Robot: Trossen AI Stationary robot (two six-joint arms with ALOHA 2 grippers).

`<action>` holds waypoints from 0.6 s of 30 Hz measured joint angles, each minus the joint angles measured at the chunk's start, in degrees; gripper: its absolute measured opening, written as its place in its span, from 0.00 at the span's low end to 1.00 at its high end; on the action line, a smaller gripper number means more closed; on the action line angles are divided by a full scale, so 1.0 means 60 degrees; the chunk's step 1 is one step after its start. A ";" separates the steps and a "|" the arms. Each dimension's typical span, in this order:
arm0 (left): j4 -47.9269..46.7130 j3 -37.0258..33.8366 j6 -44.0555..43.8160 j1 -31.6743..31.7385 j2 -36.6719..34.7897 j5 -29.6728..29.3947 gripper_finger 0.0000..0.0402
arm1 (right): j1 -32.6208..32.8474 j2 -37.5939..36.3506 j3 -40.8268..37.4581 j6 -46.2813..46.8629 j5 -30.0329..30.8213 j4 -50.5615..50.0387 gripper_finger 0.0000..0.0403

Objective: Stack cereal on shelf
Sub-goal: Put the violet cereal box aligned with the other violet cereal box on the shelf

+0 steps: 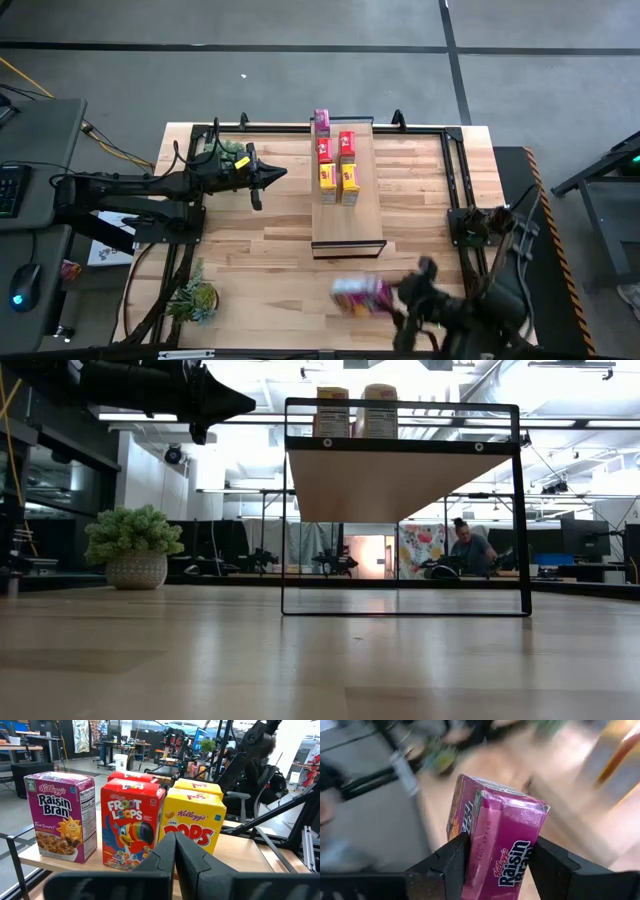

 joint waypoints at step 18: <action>-0.0171 0.0000 0.0004 -0.0001 0.0004 0.0000 0.00 | -0.7238 -0.1627 -0.0528 -0.3868 0.3014 -0.0126 0.45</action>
